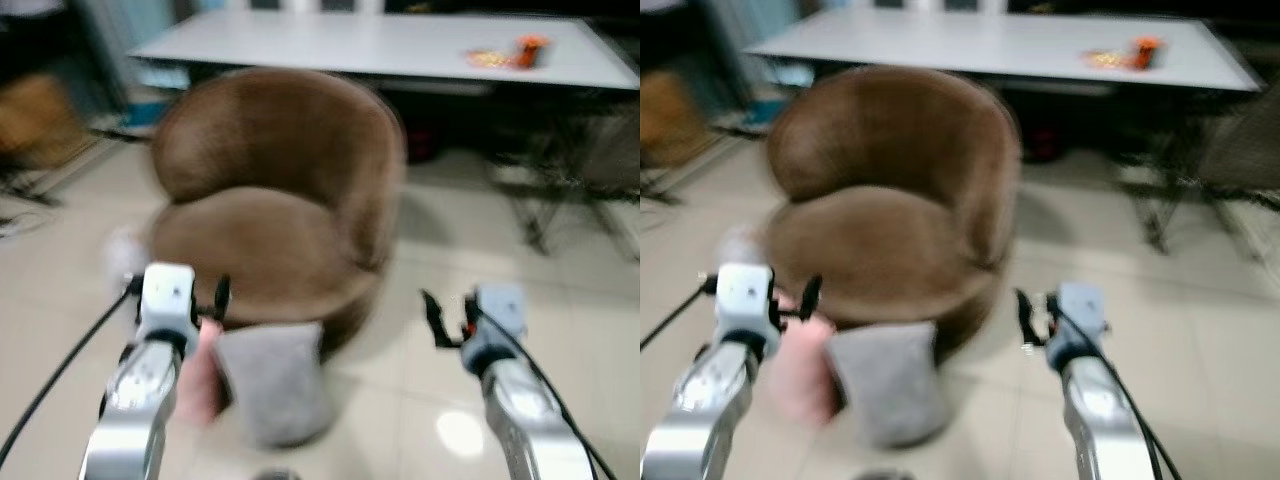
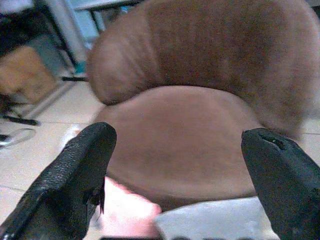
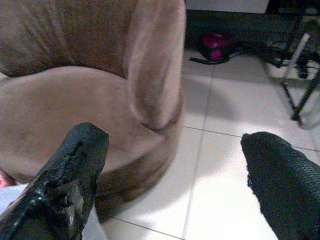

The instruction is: Move the pillow to the sofa from floor

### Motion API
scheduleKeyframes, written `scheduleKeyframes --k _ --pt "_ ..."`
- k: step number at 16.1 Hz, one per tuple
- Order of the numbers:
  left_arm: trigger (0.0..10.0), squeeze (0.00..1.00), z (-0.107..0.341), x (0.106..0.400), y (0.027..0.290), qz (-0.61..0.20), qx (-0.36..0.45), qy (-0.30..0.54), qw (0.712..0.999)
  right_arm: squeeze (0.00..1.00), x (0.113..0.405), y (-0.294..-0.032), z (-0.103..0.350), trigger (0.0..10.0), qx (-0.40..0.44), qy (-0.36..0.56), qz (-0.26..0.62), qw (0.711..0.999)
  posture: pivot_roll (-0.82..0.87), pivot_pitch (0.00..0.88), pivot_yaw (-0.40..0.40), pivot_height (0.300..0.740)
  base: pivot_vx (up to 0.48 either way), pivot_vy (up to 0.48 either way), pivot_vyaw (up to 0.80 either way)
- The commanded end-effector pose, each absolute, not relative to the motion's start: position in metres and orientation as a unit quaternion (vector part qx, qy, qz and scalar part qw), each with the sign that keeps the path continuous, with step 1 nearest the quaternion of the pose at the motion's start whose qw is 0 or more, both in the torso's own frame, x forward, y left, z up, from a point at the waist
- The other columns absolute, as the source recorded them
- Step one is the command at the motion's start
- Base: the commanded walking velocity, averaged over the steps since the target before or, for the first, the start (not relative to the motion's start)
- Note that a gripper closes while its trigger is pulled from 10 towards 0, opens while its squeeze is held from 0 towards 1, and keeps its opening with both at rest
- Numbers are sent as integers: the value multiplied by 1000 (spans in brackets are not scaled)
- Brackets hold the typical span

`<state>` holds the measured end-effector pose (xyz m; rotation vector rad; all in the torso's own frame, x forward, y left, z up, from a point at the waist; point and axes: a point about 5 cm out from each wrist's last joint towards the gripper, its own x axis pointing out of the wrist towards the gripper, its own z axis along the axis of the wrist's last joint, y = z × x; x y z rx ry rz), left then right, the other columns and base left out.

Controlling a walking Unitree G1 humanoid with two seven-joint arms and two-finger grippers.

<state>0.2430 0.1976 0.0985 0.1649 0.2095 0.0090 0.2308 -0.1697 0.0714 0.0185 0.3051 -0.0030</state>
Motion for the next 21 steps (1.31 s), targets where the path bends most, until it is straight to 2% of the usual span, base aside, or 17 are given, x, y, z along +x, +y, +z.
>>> scheduleKeyframes --k 1,6,8,9,10,11,12,13,17,18,21 --pt "10000 0 105 249 197 -1 82 94 992 1000 234 -168 75 10000 12 141 -10 990 -85 0 57 740 0 0 0" --pt "10000 0 105 248 204 6 81 89 993 1000 240 -164 82 10000 -5 124 -29 992 -77 0 37 740 0 296 0" --pt "10000 0 107 245 206 10 84 86 993 1000 241 -167 88 10000 -2 106 -37 994 -27 0 4 740 0 334 0" --pt "10000 0 106 243 206 11 88 87 992 188 243 -171 82 10000 1 110 -47 993 -16 0 8 740 0 356 0" --pt "10000 0 105 243 205 10 89 87 992 188 244 -172 79 10000 2 111 -50 993 -16 0 8 740 0 356 0" --pt "10000 0 108 241 206 5 87 84 993 0 247 -172 81 10000 6 107 -67 992 -26 0 -1 740 0 266 0" --pt "10000 0 110 241 207 2 83 78 994 0 249 -170 85 10000 13 104 -69 992 -27 0 3 740 0 0 0" --pt "10000 0 112 243 207 5 77 74 994 0 251 -164 86 10000 -19 113 -43 992 -37 0 21 740 0 0 0" --pt "10000 0 113 248 204 -7 66 67 996 0 251 -156 87 10000 -9 112 -19 993 -51 0 23 740 0 0 0" --pt "10000 0 114 249 204 -6 66 67 996 0 249 -156 87 10000 21 114 -22 993 -50 0 23 740 300 0 569" --pt "10000 0 114 251 203 -9 69 67 995 0 252 -159 87 10000 15 118 -35 992 -53 0 21 740 325 0 521"
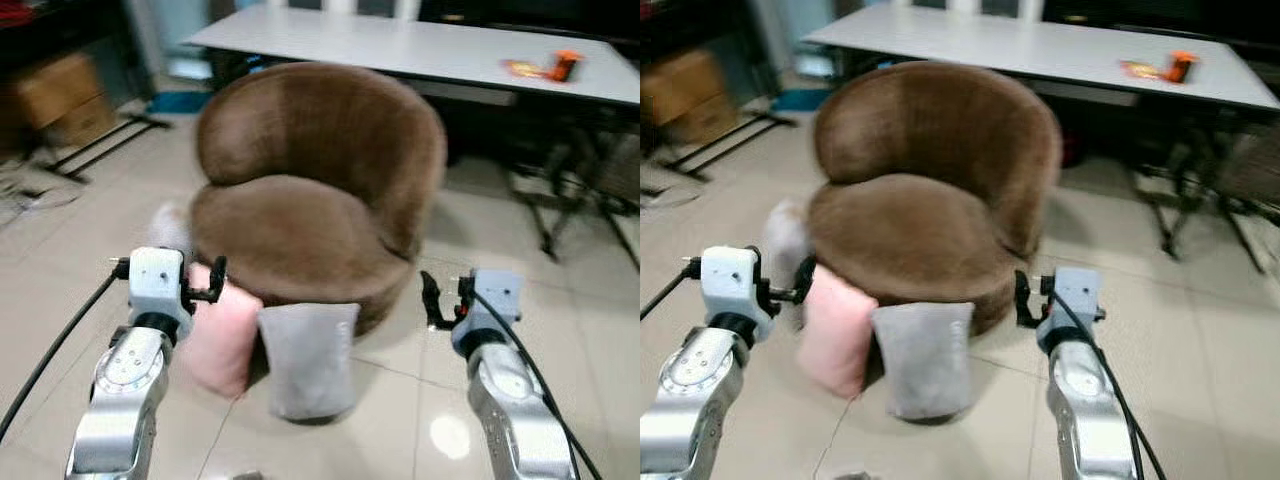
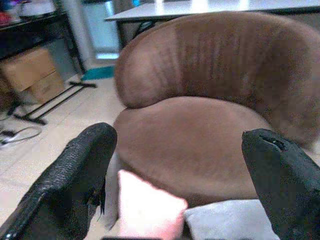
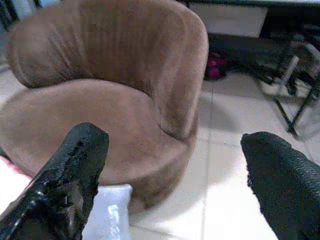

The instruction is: Move the pillow to the sofa from floor

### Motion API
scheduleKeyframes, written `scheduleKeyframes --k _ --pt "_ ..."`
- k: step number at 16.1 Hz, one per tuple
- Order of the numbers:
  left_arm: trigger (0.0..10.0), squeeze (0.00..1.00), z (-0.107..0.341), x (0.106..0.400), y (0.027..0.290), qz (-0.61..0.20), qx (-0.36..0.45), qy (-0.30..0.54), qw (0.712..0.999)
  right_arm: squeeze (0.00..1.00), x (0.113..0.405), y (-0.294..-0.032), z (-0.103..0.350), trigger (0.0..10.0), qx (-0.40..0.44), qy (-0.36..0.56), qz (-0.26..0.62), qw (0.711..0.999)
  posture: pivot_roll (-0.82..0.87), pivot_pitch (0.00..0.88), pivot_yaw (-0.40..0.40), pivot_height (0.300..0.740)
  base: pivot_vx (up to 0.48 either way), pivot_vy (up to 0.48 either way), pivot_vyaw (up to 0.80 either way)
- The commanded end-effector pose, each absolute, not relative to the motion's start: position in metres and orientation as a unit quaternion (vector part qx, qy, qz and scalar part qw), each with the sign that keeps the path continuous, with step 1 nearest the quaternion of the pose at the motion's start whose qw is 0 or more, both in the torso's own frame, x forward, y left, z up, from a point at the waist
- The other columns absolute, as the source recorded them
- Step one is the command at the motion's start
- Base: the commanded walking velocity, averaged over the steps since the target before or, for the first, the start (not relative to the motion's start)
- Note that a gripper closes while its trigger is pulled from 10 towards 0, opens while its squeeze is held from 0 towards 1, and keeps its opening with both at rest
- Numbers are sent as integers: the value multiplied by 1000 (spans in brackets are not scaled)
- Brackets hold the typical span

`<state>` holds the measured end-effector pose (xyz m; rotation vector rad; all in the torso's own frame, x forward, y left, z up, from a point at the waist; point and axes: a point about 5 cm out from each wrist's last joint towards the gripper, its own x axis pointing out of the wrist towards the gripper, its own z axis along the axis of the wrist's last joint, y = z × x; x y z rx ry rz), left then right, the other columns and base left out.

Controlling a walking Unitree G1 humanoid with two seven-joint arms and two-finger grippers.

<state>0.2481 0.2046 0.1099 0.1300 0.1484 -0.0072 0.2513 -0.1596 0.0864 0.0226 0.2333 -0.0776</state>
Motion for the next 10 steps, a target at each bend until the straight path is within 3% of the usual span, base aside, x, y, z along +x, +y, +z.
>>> scheduleKeyframes --k 1,10 --pt "10000 0 113 252 204 -7 69 68 995 0 254 -161 87 10000 -1 123 -51 991 -57 0 21 740 322 0 0" --pt "10000 0 113 253 197 -18 81 67 994 0 260 -162 87 10000 -1 134 -37 990 -36 0 8 740 313 0 0"
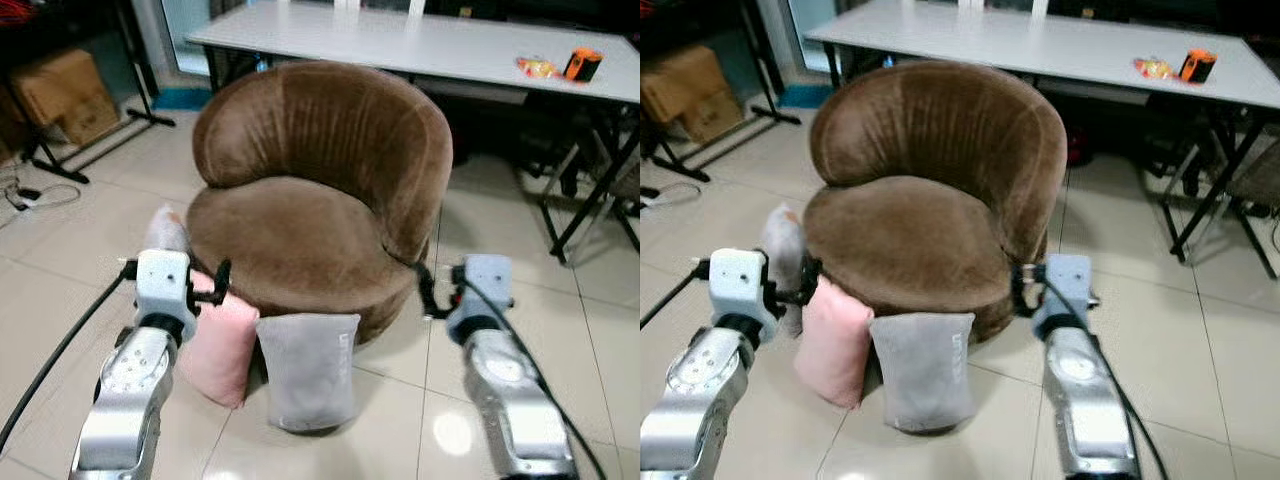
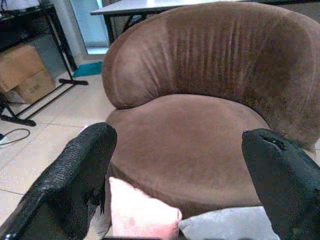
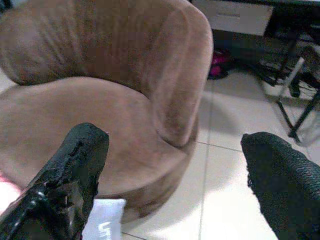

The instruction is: Move the pillow to the sofa from floor

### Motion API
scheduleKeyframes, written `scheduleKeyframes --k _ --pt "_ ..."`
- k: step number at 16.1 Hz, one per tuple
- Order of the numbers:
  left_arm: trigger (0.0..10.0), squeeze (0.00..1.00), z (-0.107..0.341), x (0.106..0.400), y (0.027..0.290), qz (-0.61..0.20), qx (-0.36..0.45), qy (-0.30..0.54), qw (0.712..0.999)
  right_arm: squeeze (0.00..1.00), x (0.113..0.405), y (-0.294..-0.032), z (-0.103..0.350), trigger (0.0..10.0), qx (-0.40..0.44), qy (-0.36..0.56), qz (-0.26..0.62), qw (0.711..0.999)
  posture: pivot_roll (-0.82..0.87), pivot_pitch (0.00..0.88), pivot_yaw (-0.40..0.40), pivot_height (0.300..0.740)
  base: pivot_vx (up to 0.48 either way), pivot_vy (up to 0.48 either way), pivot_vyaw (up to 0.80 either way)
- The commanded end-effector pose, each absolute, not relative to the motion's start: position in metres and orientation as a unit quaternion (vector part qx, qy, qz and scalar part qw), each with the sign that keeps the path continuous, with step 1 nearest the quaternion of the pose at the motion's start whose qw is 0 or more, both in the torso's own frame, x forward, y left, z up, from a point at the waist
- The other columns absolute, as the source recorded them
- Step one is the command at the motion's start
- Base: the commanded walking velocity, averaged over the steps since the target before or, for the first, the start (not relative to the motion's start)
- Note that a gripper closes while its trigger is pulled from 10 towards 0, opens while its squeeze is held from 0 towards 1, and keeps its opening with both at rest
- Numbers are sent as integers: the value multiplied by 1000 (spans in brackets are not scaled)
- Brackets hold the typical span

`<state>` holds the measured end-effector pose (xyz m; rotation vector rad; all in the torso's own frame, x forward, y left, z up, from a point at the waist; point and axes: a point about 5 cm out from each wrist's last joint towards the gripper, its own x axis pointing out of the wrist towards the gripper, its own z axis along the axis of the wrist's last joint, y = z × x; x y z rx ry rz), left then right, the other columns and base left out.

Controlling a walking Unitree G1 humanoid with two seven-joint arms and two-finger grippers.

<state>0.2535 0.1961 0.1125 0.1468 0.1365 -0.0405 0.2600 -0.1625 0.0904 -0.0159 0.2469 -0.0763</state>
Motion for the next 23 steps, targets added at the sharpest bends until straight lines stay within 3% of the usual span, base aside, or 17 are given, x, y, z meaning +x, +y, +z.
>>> scheduleKeyframes --k 1,4,18,23 --pt "10000 0 114 253 198 -17 83 67 994 0 260 -161 87 10000 -4 134 -30 991 -36 0 8 740 304 0 0" --pt "10000 0 116 254 202 -13 84 65 994 0 264 -161 88 10000 -11 128 -35 991 -26 0 11 740 299 0 756" --pt "10000 0 115 254 203 -10 91 63 994 0 272 -161 90 10000 -33 117 -15 992 -20 0 4 740 297 0 0" --pt "10000 0 113 253 204 -9 101 65 993 0 273 -160 90 10000 -34 113 -2 993 -18 0 3 740 266 0 800"
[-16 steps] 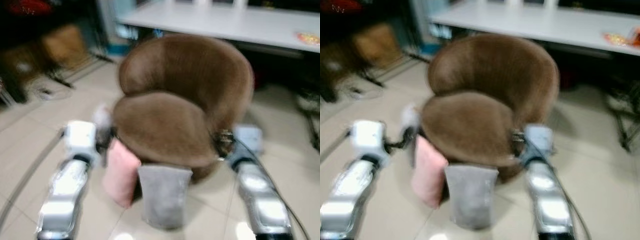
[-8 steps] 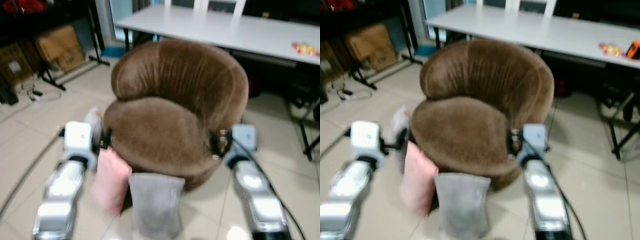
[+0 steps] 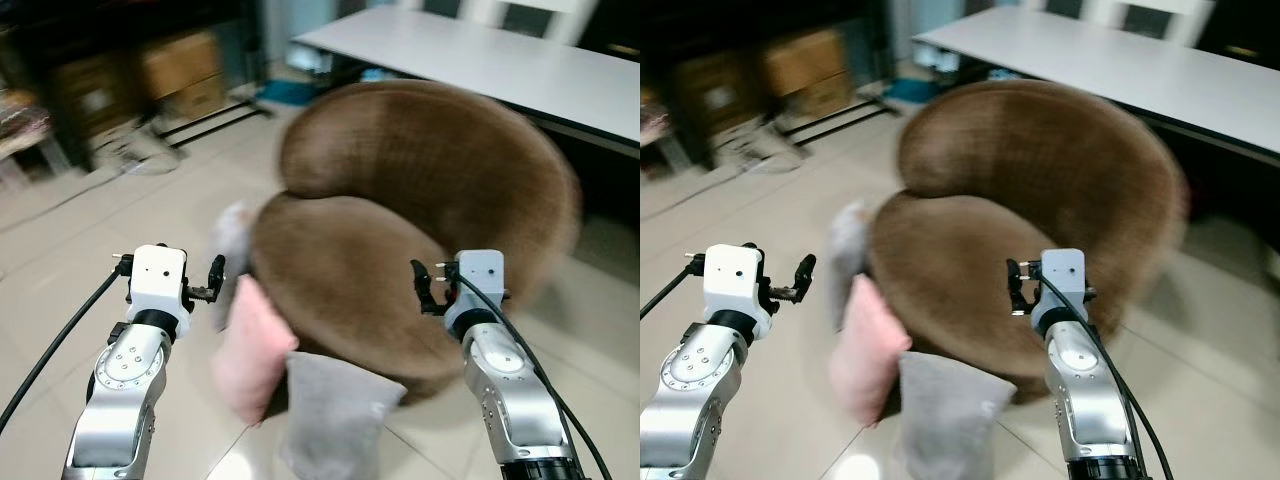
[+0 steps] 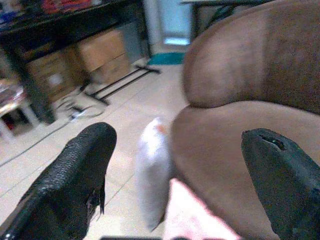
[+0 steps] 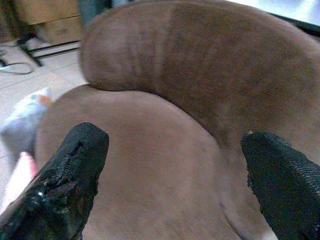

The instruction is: Move the pillow to the sofa from floor

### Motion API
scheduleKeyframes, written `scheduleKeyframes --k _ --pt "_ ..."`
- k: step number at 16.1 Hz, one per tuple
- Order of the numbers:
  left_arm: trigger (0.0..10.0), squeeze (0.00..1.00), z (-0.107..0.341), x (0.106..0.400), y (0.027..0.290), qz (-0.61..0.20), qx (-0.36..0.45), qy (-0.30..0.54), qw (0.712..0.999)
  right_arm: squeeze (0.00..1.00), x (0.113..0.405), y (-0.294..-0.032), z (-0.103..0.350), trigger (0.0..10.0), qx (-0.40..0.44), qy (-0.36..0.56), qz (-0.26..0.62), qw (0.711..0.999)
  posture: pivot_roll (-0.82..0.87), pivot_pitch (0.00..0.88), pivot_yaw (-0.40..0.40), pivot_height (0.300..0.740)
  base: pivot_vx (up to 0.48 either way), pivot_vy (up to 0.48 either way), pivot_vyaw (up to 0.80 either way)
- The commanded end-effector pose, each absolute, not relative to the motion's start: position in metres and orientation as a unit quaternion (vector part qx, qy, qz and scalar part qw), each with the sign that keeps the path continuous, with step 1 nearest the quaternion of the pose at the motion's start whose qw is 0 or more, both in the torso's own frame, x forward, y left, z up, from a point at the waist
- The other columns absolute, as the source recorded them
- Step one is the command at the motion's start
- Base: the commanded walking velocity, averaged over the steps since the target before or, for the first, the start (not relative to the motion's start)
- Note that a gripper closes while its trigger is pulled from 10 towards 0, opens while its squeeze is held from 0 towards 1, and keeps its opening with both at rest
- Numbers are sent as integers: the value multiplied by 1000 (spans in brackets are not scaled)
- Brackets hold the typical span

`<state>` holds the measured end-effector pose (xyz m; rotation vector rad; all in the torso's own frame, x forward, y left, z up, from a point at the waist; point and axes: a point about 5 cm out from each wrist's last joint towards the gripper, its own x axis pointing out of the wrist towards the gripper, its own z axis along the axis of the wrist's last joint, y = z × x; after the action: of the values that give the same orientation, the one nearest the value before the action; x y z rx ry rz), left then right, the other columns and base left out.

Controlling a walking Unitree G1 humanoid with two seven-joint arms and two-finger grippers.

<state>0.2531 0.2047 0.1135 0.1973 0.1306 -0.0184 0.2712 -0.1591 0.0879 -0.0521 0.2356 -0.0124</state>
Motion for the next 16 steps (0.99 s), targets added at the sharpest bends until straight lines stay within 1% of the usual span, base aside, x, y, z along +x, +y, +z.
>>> scheduleKeyframes --k 1,3,7,10,15,16 --pt "10000 0 113 254 204 -7 104 65 992 0 273 -162 92 10000 -10 106 -11 994 -20 0 4 740 0 0 0" --pt "10000 0 113 255 204 -4 109 59 992 0 274 -164 93 10000 -13 103 -11 995 -26 0 6 740 0 0 0" --pt "10000 0 118 254 196 -19 105 23 994 0 274 -165 94 10000 -11 95 -9 995 -31 0 9 735 0 0 0" --pt "10000 0 117 252 199 -12 106 12 994 0 273 -164 94 10000 -7 89 -7 996 -30 0 10 705 0 0 0" --pt "10000 0 114 251 198 -28 121 15 992 0 272 -164 94 10000 -8 85 -11 996 -34 0 15 650 0 0 0" --pt "10000 0 114 252 198 -29 121 15 992 0 272 -164 94 10000 -8 85 -11 996 -34 0 15 645 0 0 0"
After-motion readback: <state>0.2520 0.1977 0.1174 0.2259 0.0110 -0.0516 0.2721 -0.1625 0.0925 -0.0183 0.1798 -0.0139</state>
